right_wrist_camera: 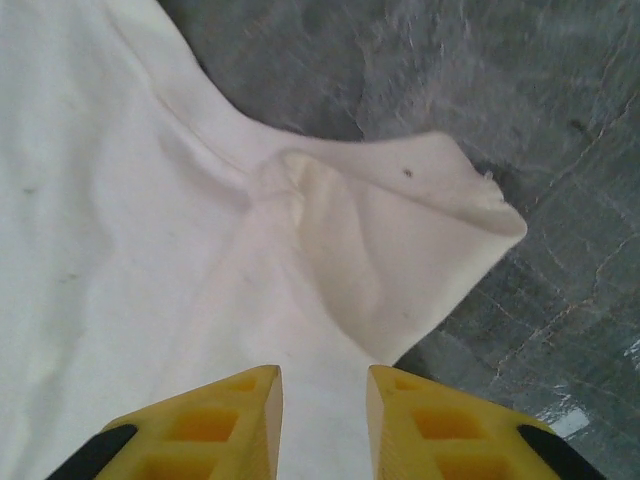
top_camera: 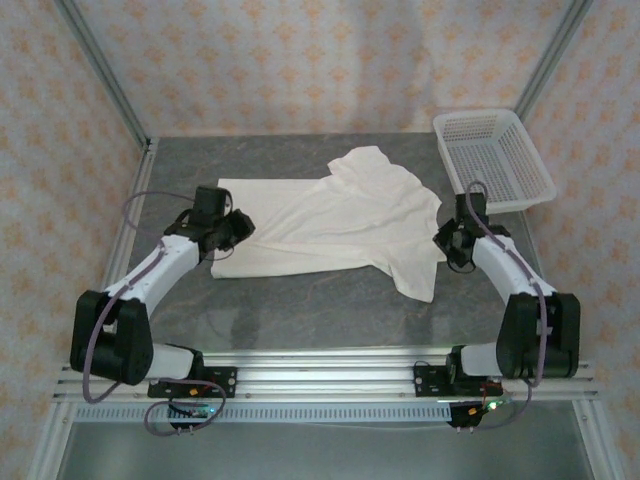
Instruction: Fold the inside-out t-shirt
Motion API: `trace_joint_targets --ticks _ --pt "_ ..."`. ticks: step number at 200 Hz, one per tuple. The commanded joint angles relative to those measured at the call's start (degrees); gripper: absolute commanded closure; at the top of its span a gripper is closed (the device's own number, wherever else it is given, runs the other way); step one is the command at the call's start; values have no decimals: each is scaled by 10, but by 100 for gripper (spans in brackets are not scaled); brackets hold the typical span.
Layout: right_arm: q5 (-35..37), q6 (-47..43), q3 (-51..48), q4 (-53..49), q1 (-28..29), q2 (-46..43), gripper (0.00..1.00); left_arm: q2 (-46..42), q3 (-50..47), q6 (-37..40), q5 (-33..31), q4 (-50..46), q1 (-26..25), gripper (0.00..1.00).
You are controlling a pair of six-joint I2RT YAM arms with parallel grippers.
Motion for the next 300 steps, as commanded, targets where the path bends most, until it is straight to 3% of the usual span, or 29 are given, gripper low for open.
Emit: trace_joint_targets --ticks 1,17,39,72,110,182,250,282,300 --pt "1 -35 28 -39 8 23 69 13 -7 -9 -32 -9 -3 84" --pt "4 -37 23 -47 8 32 61 5 -7 -6 -38 -14 -3 84" --pt "-26 -35 0 -13 10 49 58 -4 -3 4 -54 -30 -3 82" --pt "-34 -44 8 -34 17 72 58 3 6 11 -46 -37 -3 79" --pt "-27 -36 -38 -30 20 11 59 6 4 5 -43 -29 -3 78" --pt "-30 3 -126 -151 68 -124 61 -36 33 34 -54 -79 -3 70" --pt "-41 12 -142 -116 92 -78 57 -77 33 66 -82 -125 -3 67" --pt "-32 20 -126 -91 92 -51 63 -74 29 66 -81 -123 -3 67" --pt "-29 23 -116 -82 92 -36 85 -73 33 67 -85 -125 -3 67"
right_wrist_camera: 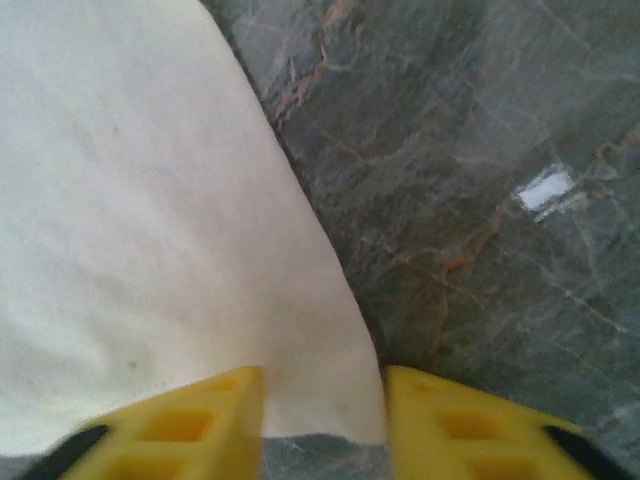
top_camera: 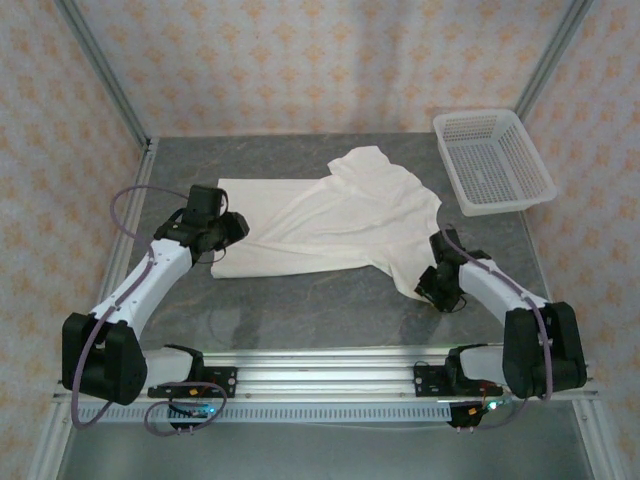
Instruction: Fold the inside-out t-shirt
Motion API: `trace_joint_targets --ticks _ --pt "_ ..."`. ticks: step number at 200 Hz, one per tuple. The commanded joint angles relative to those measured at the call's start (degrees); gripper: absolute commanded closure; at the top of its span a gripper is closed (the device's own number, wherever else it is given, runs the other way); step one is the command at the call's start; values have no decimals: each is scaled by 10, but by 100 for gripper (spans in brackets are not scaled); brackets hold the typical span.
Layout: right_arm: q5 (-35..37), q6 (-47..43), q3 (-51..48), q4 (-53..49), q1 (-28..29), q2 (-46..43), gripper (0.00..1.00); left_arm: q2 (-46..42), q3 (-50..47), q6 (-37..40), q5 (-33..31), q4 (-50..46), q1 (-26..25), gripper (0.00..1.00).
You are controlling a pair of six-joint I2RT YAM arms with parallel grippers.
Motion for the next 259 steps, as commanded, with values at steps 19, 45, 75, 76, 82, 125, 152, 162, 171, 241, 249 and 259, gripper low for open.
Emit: trace_joint_targets --ticks 19,45,75,76,82,125,152,162,171,241,249,259 --pt "6 20 42 20 3 18 100 0 7 17 -24 -21 0 67" --pt "-12 31 110 47 3 10 100 -9 3 20 -7 -11 0 68" --pt "-7 20 282 39 3 111 100 -26 -3 29 9 0 0 69" --pt "-7 19 290 39 2 116 100 -26 -3 30 9 1 0 69" --pt "-6 16 326 39 2 144 100 -26 -1 33 9 -3 0 69" --pt "15 40 484 55 3 289 100 -40 -15 34 4 -14 0 69" --pt "27 44 535 50 2 339 100 -39 -27 34 3 -12 0 69" --pt "34 46 548 50 1 353 100 -35 -29 34 4 -11 0 69" --pt "39 49 560 50 1 363 100 -32 -29 34 6 -10 0 69" --pt "36 62 671 28 -13 437 100 -25 -36 34 7 -3 0 69" --pt "37 63 679 26 -14 444 100 -24 -37 34 7 -2 0 69" --pt "39 64 686 23 -13 453 100 -23 -39 34 8 -1 0 69"
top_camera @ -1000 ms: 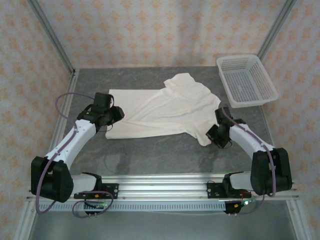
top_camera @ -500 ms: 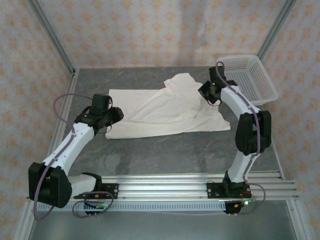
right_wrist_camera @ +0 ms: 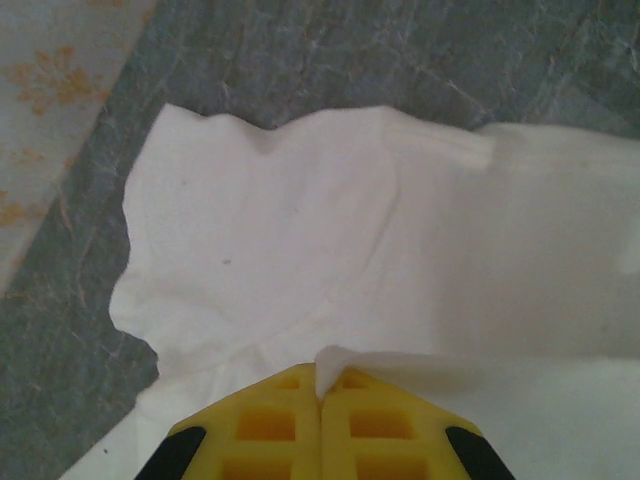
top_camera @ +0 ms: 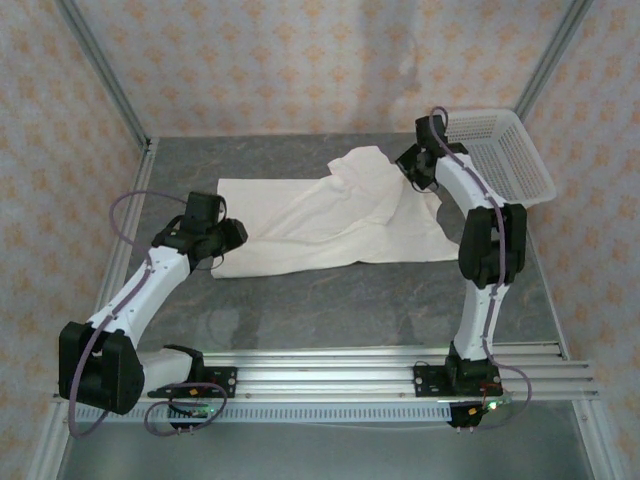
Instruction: Fold the inside-out t-shirt
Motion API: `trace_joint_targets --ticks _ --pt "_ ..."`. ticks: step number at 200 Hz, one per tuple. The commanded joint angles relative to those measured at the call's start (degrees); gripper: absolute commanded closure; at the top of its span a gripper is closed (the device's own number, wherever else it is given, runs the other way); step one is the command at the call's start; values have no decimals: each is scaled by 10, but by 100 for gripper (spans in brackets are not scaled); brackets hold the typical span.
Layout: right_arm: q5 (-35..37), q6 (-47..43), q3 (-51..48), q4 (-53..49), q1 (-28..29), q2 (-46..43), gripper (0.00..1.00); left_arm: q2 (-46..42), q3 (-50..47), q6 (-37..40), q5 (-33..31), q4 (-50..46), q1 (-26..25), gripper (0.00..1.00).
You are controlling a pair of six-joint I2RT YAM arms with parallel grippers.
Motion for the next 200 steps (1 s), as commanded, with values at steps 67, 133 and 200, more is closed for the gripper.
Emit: trace_joint_targets --ticks 67,133,200 --pt "17 -36 -45 -28 -13 -41 57 51 -8 15 35 14 0 69" --pt "-74 -77 -305 63 7 -131 85 151 10 -10 34 40 -9 98" --pt "-107 -53 -240 65 45 -59 98 131 2 -18 26 38 -10 91"
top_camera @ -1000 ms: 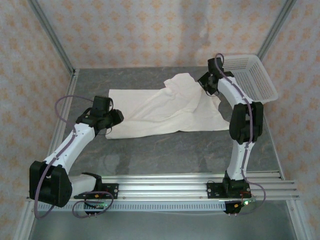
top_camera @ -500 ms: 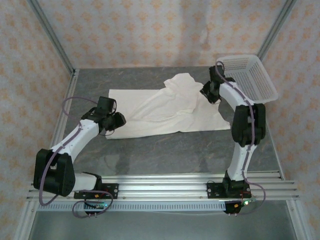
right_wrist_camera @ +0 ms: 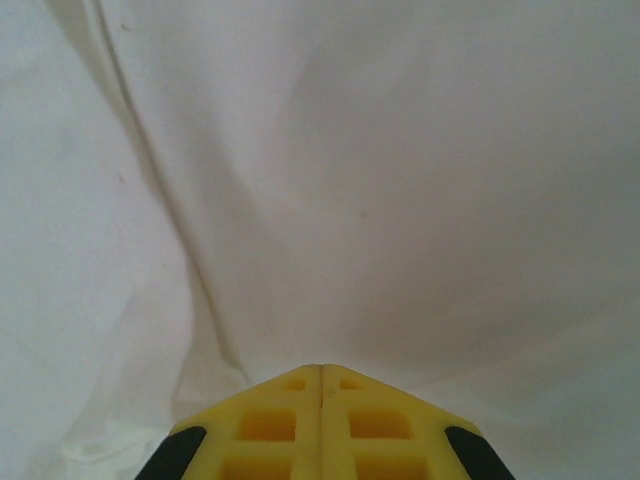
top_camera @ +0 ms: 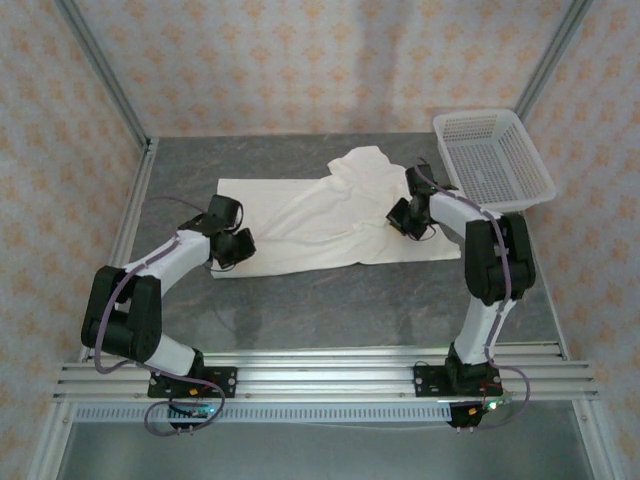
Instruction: Fold the inside-out t-shirt
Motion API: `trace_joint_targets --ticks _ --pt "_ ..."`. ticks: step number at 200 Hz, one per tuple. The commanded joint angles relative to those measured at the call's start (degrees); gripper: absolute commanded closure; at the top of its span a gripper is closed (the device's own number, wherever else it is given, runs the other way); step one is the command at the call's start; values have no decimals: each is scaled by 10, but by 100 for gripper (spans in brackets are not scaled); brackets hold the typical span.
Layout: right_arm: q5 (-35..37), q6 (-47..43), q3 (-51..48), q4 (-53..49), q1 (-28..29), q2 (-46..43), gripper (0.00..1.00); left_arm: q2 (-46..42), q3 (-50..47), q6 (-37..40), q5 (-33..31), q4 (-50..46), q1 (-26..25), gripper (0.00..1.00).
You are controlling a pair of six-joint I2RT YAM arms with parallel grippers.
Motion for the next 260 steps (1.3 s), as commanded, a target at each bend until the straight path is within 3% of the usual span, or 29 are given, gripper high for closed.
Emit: trace_joint_targets --ticks 1,46,74,100,126,193,206,224,260 --pt "-22 8 44 14 16 24 98 -26 4 -8 -7 8 -3 91" --pt "-52 33 162 38 32 89 97 -38 -21 -27 10 39 -3 82" --pt "-32 19 207 0 -1 72 93 -48 -12 -28 7 29 -3 76" --pt "56 -4 102 -11 -40 -15 92 -16 3 -32 5 37 -3 77" --pt "96 -9 -52 23 -67 -78 96 52 38 -50 -7 30 -3 100" --pt "90 32 -196 51 -81 -97 100 141 48 -90 -77 -17 6 100" --pt "88 42 -211 32 -82 -115 100 152 32 -99 -67 -30 21 100" --pt "94 40 -247 7 -82 -161 100 118 -35 -106 -19 12 43 100" --pt "110 70 -362 -35 -82 -289 100 -36 -172 -109 -20 -8 41 100"
